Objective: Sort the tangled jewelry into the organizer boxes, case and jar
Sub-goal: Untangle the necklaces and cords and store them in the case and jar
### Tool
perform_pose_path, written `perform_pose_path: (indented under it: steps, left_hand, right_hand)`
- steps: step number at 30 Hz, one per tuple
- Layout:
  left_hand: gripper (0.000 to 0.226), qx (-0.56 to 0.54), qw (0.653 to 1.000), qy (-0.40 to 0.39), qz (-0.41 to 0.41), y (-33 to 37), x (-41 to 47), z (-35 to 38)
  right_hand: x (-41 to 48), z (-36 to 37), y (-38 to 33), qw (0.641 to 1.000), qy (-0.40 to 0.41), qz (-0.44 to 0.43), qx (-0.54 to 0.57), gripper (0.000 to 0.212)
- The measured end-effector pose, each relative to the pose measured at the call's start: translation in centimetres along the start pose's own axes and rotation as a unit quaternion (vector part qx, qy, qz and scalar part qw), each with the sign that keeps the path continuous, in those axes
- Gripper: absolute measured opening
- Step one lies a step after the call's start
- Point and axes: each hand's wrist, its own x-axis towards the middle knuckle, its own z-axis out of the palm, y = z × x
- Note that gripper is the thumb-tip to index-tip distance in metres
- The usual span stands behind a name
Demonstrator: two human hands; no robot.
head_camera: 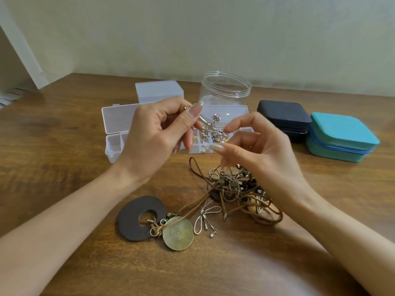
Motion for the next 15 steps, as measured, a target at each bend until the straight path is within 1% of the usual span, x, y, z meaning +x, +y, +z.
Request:
perform_pose_path:
  steps: [3, 5, 7, 10, 12, 15]
  left_hand:
    - [0.030, 0.012, 1.000, 0.003, -0.003, -0.13, -0.01, -0.01]
    - [0.030, 0.024, 1.000, 0.010, -0.005, -0.30, -0.08, 0.03]
    - [0.031, 0.038, 0.999, 0.018, -0.001, -0.42, -0.20, 0.18]
    - [0.030, 0.057, 0.998, 0.024, 0.015, -0.31, -0.32, 0.30]
    - [0.029, 0.038, 0.999, 0.015, 0.010, -0.16, -0.28, 0.26]
    - [0.028, 0.016, 1.000, 0.009, -0.002, -0.06, -0.24, 0.25]
  right_hand:
    - [-0.16, -0.16, 0.28, 0.990, 0.051, -0.080, -0.104, 0.024]
    - [-0.26, -0.16, 0.30, 0.978, 0.075, -0.124, -0.147, 0.017]
    - [-0.30, -0.09, 0.39, 0.968, 0.087, -0.150, -0.182, 0.013]
    - [-0.27, -0.05, 0.70, 0.954, 0.095, -0.173, -0.225, 0.012]
    - [-0.31, -0.05, 0.83, 0.936, 0.113, -0.203, -0.263, 0.015]
    - [-0.24, -0.04, 0.82, 0.894, 0.147, -0.256, -0.337, 0.016]
